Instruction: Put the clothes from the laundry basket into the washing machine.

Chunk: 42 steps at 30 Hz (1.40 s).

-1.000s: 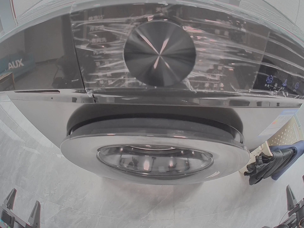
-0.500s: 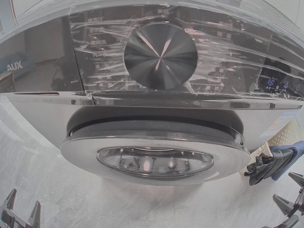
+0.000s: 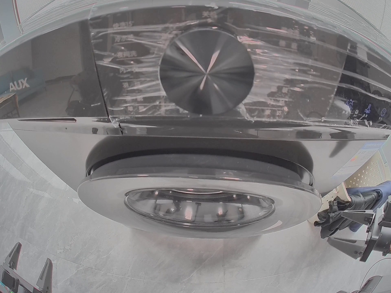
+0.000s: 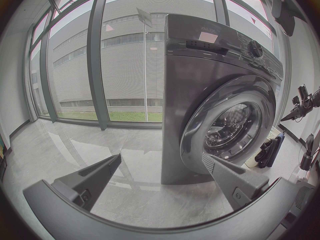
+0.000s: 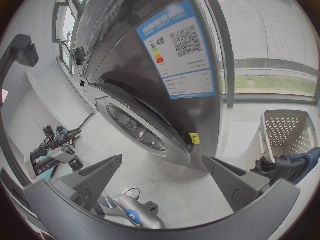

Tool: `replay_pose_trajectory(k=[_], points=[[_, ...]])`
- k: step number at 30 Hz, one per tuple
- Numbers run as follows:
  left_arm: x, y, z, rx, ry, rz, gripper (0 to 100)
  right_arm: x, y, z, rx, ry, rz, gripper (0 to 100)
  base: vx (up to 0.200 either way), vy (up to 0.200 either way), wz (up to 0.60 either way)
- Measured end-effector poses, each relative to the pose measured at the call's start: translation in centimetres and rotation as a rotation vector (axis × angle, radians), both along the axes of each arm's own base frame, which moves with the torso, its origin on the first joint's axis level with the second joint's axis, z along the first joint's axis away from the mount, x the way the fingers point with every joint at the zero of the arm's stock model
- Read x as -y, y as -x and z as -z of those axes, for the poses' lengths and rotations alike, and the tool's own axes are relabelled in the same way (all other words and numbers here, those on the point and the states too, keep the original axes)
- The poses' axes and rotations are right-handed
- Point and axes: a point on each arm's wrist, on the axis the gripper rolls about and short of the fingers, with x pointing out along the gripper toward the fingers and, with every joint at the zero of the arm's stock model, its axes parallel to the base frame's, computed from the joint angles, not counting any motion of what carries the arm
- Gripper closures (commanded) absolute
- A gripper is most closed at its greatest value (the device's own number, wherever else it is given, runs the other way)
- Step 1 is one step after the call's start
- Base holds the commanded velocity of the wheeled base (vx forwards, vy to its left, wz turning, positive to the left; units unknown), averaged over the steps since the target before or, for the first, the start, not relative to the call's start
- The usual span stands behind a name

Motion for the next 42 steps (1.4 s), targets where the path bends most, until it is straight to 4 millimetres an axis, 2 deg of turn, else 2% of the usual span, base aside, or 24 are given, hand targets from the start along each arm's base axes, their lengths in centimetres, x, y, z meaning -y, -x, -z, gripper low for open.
replay_pose_trajectory(k=[4,11,16,20,28,35,39,42], points=[[0.0,0.0,0.0,0.0,0.0,0.0,0,-1.6,-1.5,0.1,-0.041,0.015,-0.015,0,0.0,0.0,0.0],[0.0,0.0,0.0,0.0,0.0,0.0,0,-4.0,-4.7,-0.1,0.001,0.019,0.044,0,0.0,0.0,0.0],[0.0,0.0,0.0,0.0,0.0,0.0,0,-4.6,-6.3,1.1,-0.019,0.112,0.055,0,0.0,0.0,0.0],[0.0,0.0,0.0,0.0,0.0,0.0,0,-4.8,-7.2,1.5,-0.01,0.122,0.061,0,0.0,0.0,0.0],[0.0,0.0,0.0,0.0,0.001,0.001,0,-5.8,-7.0,2.1,-0.045,0.107,-0.031,0,0.0,0.0,0.0],[0.0,0.0,0.0,0.0,0.001,0.001,0,-5.5,-6.2,3.4,-0.085,0.134,-0.067,0,0.0,0.0,0.0],[0.0,0.0,0.0,0.0,0.003,0.001,0,-4.9,-5.1,4.3,-0.098,0.162,-0.117,0,-0.2,0.0,0.0],[0.0,0.0,0.0,0.0,0.005,0.001,0,-4.8,-5.2,4.1,-0.091,0.158,-0.11,0,-0.2,0.0,0.0]])
